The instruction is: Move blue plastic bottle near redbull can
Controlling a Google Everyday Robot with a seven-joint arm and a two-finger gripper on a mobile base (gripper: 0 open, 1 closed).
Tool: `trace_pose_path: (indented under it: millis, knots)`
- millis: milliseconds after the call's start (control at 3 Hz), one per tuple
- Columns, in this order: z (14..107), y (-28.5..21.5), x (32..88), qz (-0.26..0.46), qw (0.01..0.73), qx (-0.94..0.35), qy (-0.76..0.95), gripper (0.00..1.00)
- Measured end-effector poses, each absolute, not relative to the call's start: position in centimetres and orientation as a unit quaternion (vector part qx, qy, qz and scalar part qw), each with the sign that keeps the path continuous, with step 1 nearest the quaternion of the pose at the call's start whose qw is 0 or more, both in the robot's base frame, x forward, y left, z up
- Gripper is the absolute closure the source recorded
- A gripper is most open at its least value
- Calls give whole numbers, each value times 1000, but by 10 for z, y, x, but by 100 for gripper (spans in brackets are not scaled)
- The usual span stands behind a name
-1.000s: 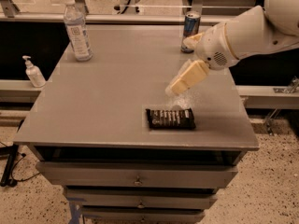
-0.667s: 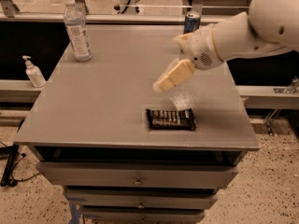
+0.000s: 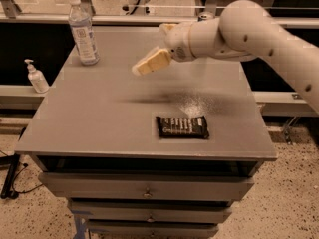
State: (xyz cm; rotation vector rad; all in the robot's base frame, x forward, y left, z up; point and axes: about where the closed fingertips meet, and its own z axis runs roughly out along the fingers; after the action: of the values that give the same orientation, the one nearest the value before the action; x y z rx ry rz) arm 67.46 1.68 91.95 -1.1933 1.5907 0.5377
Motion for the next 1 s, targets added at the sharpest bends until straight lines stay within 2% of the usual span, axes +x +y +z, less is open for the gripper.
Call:
trace_pose_path:
  millis: [1000]
  knots:
    - [899,117,763,278,569,-462,621,0]
